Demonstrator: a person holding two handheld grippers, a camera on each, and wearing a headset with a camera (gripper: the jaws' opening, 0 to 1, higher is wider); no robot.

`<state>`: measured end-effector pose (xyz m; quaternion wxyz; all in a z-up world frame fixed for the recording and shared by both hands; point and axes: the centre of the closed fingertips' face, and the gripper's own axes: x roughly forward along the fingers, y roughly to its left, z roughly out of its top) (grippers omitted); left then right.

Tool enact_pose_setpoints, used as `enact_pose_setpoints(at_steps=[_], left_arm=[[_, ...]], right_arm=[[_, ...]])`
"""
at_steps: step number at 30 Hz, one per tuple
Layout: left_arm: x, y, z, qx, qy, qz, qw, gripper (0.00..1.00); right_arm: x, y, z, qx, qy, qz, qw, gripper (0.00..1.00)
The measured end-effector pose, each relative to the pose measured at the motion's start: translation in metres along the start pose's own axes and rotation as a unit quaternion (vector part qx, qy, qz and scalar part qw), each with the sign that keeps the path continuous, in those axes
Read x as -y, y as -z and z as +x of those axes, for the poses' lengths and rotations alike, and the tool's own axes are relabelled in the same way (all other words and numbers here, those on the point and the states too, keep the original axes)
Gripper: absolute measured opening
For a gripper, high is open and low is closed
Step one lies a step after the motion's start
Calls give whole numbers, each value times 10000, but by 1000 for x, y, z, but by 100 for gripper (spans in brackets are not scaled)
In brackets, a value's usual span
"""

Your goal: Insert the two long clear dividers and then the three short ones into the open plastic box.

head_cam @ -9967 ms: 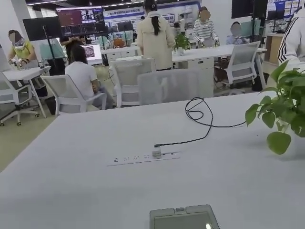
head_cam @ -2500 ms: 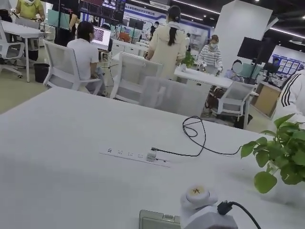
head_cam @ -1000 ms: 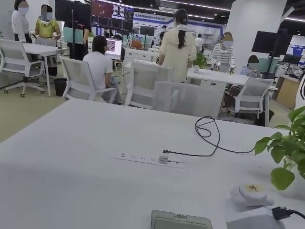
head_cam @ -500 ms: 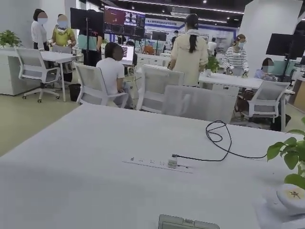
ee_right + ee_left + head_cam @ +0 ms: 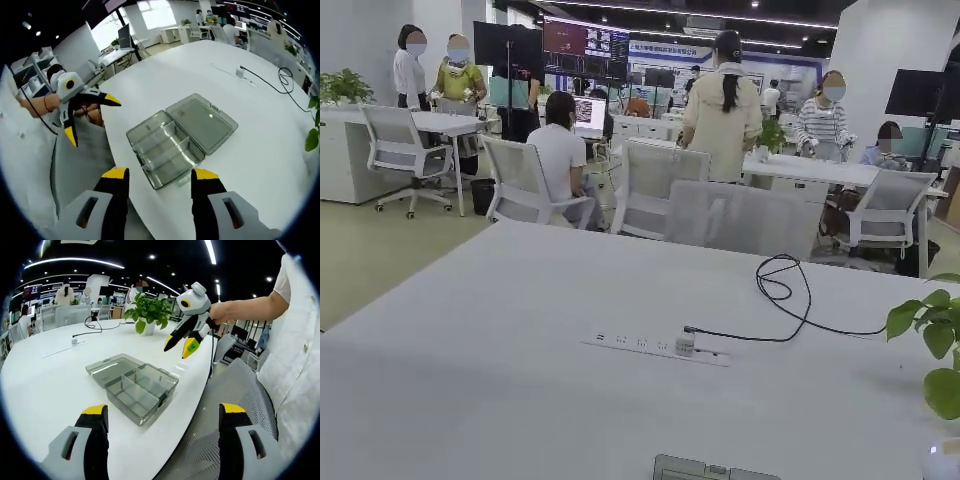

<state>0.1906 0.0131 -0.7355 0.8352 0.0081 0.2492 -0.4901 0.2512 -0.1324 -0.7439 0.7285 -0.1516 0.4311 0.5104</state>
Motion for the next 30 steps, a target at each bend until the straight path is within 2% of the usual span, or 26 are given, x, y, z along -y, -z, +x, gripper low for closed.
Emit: enact_pose_setpoints(at_steps=[2,4,6,7,9,10,12,13,15,16,18,21,22,25,30], left_arm=[[-1,0,0,15,16,-4,10000,95],[-2,1,0,22,18,-21,10000,95],[-2,2,0,2,17,-18,10000,96],[-3,3,0,0,16,-24,10000,96],[-3,3,0,9,32,-46,10000,96],[-3,3,-1,8,34,-49,10000,96],[-3,3,-1,11,48,-63,10000,96],[-4,4,-2,-2,41,-56,10000,96],[-5,6,-3,-20,31,-67,10000,96],[-5,6,-3,-4,29,-96,9999,96],[-6,7,-3,-5,25,-111,9999,96],[-6,9,-3,-19,42,-127,9999,96],[-7,10,-3,-33,49,-138,9999,96],[-9,11,-3,-61,44,-145,9999,96],[-12,10,-2,-24,27,-194,9998,96]], right_arm=[[1,9,0,-136,-20,-139,9998,53],[3,16,1,-273,-53,-484,9984,55],[7,27,3,-493,-61,-678,9965,57],[10,31,5,-528,-83,-925,9943,57],[13,40,6,-713,-82,-1030,9921,57],[14,44,9,-731,-144,-1284,9889,57],[18,53,14,-883,-177,-1564,9836,58],[19,58,16,-995,-217,-1752,9793,58],[23,65,19,-1175,-195,-1929,9740,57],[26,67,22,-1226,-192,-2107,9696,57],[28,71,26,-1304,-217,-2227,9659,57],[35,81,32,-1565,-229,-2590,9528,55],[38,84,35,-1669,-213,-2804,9450,55],[41,92,42,-1834,-282,-3016,9352,51],[47,98,50,-1994,-306,-3037,9312,50]])
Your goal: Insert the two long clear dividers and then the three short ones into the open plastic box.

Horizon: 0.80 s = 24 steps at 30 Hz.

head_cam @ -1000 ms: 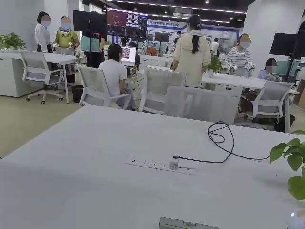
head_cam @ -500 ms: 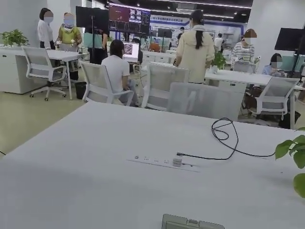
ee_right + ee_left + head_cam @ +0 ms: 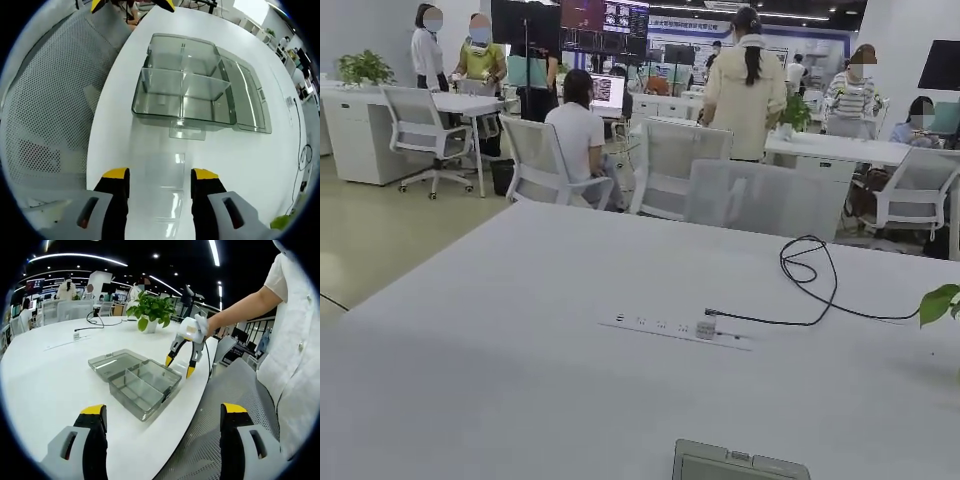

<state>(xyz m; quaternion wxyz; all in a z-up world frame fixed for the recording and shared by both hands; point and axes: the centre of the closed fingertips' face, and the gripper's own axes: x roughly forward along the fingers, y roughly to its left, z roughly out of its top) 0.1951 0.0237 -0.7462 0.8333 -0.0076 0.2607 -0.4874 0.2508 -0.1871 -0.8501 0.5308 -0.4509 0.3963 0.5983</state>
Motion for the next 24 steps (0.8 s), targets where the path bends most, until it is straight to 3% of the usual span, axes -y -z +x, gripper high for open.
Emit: enact_pose_setpoints(at_steps=[5,16,18,24], left_arm=[[-2,3,1,2,11,-24,10000,96],[-4,4,2,11,40,-46,10000,96],[-4,4,2,7,52,-31,10000,96],[-4,5,3,-15,57,-15,10000,95]], right_arm=[[0,7,7,-163,-21,-85,9998,48],[-3,4,6,-240,3,-124,9996,40],[-2,4,6,-243,31,-88,9997,33],[-2,5,6,-264,28,-99,9996,33]])
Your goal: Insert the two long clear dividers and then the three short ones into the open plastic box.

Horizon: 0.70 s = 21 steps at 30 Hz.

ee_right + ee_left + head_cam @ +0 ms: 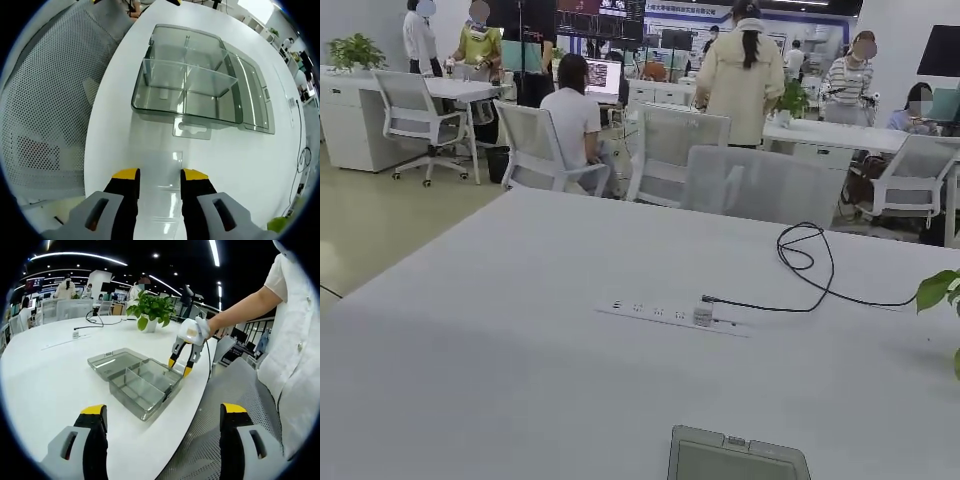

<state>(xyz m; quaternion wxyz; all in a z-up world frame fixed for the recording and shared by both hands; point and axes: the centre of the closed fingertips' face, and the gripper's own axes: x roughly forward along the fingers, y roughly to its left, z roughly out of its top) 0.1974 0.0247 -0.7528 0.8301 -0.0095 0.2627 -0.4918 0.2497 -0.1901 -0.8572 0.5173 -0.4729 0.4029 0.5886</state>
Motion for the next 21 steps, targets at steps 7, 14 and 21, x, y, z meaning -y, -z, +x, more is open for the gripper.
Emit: enact_pose_setpoints(at_steps=[7,14,21], left_arm=[[1,0,0,-12,6,12,10000,95],[0,0,-2,-2,-2,21,10000,95],[0,-5,-1,-11,20,47,10000,94]], right_arm=[[0,0,-1,24,44,64,10000,33],[2,4,-8,66,246,219,9994,33],[5,-2,-28,242,474,348,9980,33]])
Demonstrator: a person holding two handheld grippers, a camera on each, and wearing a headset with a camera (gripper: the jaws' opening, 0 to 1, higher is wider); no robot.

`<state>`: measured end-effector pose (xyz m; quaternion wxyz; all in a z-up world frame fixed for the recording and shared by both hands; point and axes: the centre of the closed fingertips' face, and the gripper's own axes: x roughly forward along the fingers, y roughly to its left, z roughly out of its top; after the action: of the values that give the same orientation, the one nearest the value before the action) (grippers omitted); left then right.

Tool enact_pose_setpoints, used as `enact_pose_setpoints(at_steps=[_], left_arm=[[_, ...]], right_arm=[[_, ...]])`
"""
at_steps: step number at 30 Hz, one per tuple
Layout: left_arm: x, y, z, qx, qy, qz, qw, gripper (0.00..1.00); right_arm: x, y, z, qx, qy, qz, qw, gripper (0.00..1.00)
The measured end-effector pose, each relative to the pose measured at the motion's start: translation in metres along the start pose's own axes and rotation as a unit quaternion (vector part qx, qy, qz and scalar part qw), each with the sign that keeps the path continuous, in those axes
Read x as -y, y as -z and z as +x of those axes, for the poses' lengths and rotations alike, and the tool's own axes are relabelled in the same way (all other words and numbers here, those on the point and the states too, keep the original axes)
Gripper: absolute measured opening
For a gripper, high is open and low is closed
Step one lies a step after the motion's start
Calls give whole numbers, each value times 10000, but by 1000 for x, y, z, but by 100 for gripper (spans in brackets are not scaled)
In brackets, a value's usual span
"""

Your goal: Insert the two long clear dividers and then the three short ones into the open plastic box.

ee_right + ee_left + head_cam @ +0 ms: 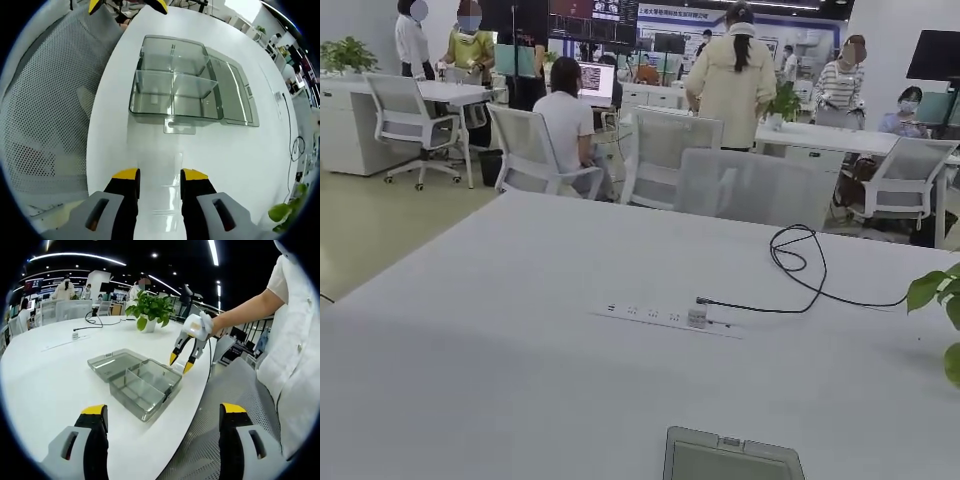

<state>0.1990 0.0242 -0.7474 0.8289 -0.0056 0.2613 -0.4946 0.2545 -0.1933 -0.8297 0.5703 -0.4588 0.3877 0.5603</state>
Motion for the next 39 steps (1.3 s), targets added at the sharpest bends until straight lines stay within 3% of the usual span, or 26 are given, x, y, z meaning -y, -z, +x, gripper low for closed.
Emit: enact_pose_setpoints(at_steps=[10,19,25,28,34,37,39], left_arm=[[-2,-17,1,79,5,8,10000,90],[1,-48,7,434,97,-361,9984,82],[8,-58,18,437,243,-618,9968,76],[17,-66,26,451,450,-1094,9920,70],[25,-76,40,447,592,-1373,9877,61],[30,-82,45,507,713,-1783,9801,53],[34,-87,49,562,860,-2107,9721,46]], right_arm=[[8,-24,-34,230,399,146,9988,33],[8,-56,-62,513,732,279,9956,33],[4,-80,-74,719,848,310,9933,33],[1,-96,-81,839,892,267,9921,33],[-2,-117,-91,975,955,179,9905,33],[-4,-126,-95,1048,969,161,9896,33],[-5,-133,-97,1087,985,124,9891,33]])
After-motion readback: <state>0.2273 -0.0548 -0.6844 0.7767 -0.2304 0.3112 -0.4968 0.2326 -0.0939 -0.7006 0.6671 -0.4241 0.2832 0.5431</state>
